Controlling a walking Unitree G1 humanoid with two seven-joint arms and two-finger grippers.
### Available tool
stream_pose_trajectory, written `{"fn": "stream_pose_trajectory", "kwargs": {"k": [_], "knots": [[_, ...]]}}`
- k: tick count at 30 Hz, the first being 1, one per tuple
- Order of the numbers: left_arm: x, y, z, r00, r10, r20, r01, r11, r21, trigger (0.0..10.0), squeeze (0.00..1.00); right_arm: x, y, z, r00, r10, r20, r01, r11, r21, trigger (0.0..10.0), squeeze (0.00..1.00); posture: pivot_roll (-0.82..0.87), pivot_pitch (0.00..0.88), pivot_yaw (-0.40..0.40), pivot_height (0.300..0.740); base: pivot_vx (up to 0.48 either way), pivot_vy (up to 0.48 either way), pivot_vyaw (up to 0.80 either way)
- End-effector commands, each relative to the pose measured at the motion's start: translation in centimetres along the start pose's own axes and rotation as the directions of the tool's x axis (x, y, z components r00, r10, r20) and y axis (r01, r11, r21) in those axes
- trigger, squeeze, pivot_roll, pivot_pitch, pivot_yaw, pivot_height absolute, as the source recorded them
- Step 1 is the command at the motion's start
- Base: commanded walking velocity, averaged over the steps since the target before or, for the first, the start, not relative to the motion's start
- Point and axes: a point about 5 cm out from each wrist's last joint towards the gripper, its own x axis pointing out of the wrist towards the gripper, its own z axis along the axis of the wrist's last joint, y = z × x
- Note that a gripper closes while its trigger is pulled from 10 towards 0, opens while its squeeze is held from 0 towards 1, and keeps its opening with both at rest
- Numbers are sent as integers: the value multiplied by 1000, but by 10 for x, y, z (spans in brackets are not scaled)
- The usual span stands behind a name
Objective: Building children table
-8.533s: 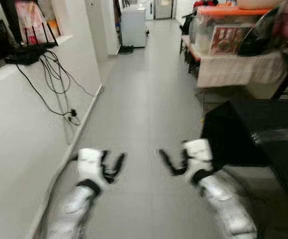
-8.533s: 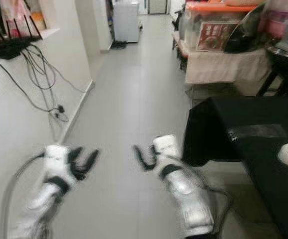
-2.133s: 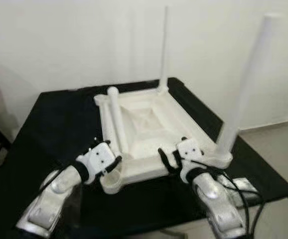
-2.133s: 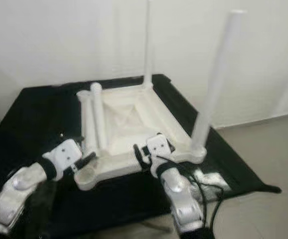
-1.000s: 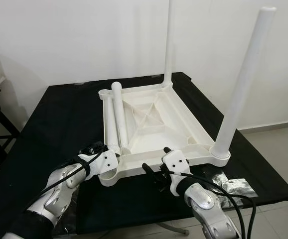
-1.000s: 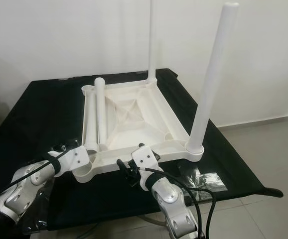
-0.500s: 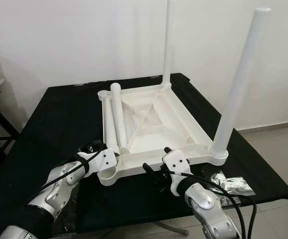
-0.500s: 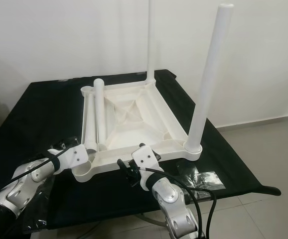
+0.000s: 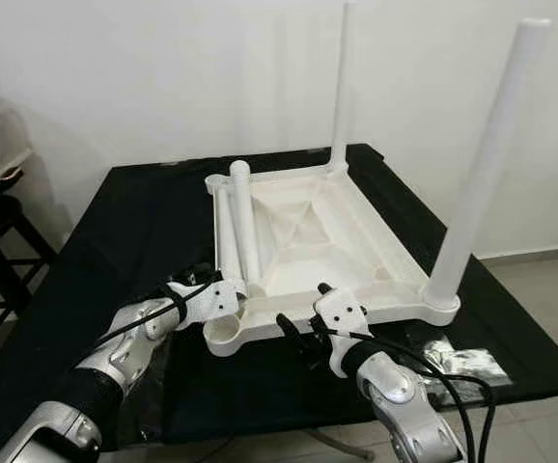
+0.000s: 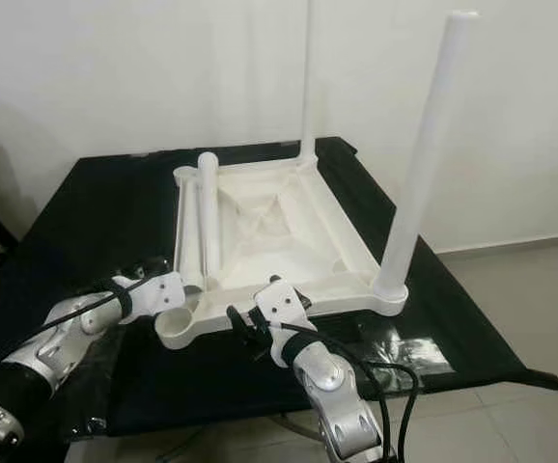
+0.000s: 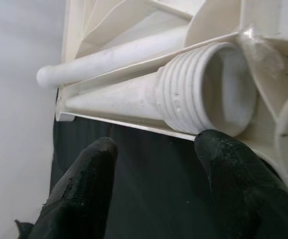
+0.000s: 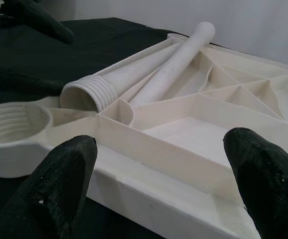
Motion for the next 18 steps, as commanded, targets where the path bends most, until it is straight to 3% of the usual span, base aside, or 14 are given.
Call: {"fn": "stream_pose_trajectory", "kwargs": {"k": [1,5,9,18], "knots": [[2,-18,1,994,-112,10,112,994,11,10000,0,1,0,3,1000,-5,3,5,1000,-1,10000,0,-161,0,32,740,0,0,0],[-1,-9,-5,992,-126,-6,126,992,25,10000,0,1,-1,3,1000,-7,1,7,1000,1,10000,0,-156,0,30,740,0,0,0],[-3,3,1,994,-108,24,108,994,15,10000,0,3,2,3,1000,3,2,-3,1000,3,10000,0,-155,0,28,740,0,0,0],[-7,15,7,989,-131,65,131,991,-4,10000,0,3,2,3,1000,3,2,-3,1000,5,10000,0,-162,0,30,740,0,0,0]]}}
